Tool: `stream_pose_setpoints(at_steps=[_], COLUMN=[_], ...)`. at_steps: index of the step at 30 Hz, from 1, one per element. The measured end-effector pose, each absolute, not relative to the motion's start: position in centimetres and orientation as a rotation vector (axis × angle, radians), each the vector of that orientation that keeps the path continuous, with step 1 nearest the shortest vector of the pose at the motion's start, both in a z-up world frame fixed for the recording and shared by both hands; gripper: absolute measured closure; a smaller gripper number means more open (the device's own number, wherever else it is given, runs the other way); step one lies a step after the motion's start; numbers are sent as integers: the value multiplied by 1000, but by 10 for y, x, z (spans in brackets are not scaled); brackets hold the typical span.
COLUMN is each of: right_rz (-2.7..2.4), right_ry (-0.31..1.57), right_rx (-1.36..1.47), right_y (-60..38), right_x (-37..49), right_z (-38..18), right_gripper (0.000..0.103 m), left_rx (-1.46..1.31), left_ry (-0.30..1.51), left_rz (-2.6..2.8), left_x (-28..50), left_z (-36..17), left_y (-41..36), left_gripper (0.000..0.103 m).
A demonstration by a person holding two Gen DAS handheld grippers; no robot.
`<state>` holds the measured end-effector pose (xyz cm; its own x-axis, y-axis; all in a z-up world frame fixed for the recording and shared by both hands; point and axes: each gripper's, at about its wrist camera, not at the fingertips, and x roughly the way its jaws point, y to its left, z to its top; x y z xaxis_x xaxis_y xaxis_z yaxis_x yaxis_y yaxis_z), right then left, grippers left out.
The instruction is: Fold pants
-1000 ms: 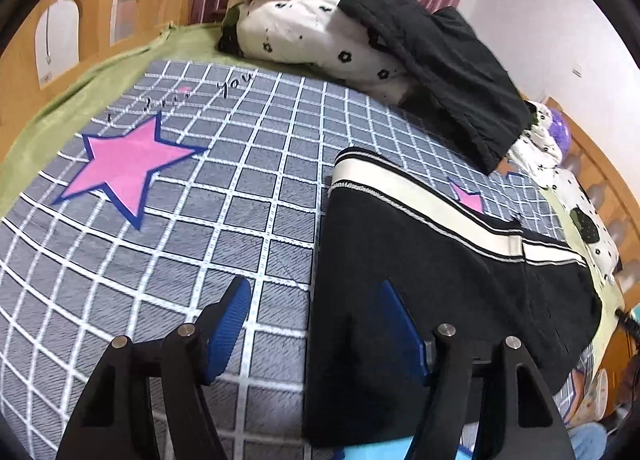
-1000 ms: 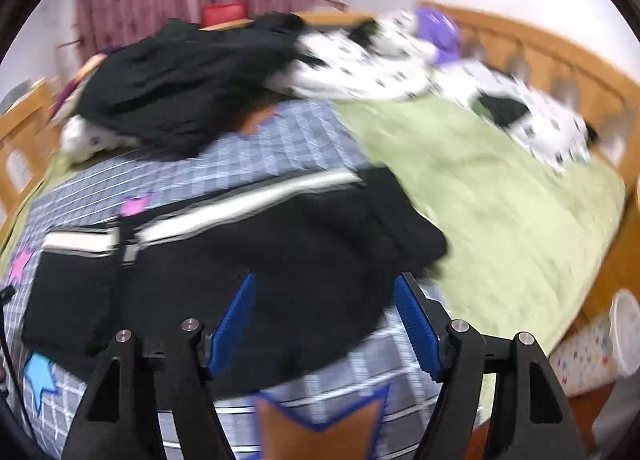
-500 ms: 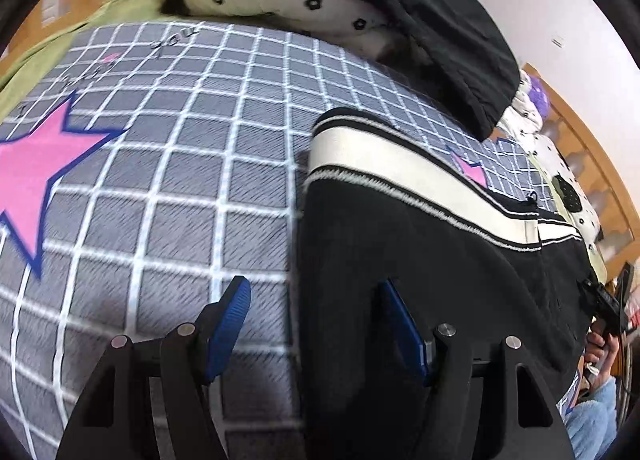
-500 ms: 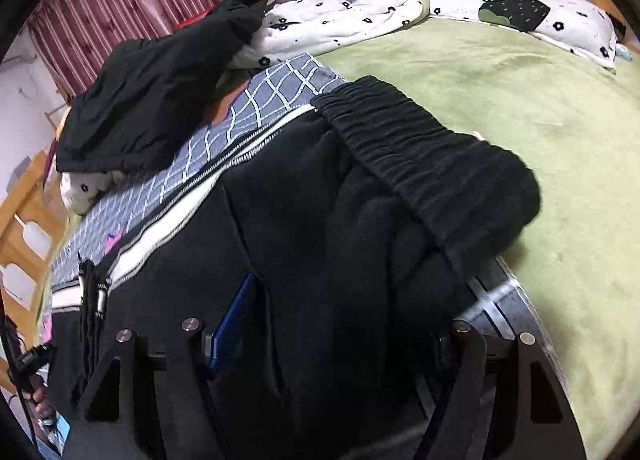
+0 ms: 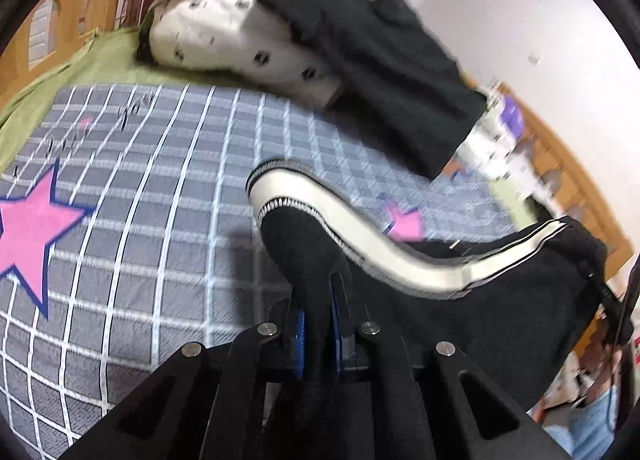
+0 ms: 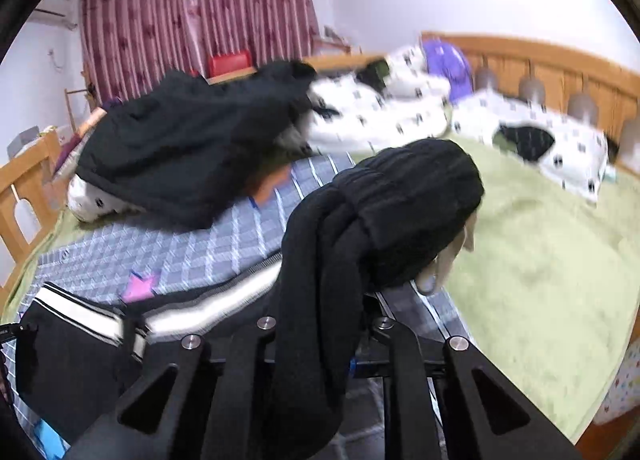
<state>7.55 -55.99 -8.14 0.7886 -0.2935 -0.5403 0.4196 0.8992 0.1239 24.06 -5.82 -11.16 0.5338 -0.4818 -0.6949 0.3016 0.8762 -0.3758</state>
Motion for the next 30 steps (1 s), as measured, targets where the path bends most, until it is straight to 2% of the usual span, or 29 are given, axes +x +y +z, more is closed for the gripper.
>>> stream_pose_setpoints(at_steps=[6, 10, 15, 19, 25, 30], right_rz=[-349, -311, -217, -150, -234, -261], right_ry=[453, 384, 339, 400, 664, 810], right_rx=[183, 170, 221, 216, 200, 362], right_y=[-513, -485, -460, -436, -440, -475], right_x=[83, 81, 80, 92, 119, 114], right_z=[-18, 19, 39, 3, -116, -149], right_gripper=[90, 90, 90, 90, 90, 87], left_rx=[-269, -265, -244, -222, -124, -237], left_ry=[800, 737, 705, 768, 924, 985], left_rz=[-551, -535, -446, -358, -206, -216], left_x=[236, 224, 207, 195, 200, 207], left_z=[-51, -16, -6, -44, -138, -155], left_y=[-56, -25, 36, 79, 111, 131], left_gripper=[93, 93, 93, 93, 92, 91])
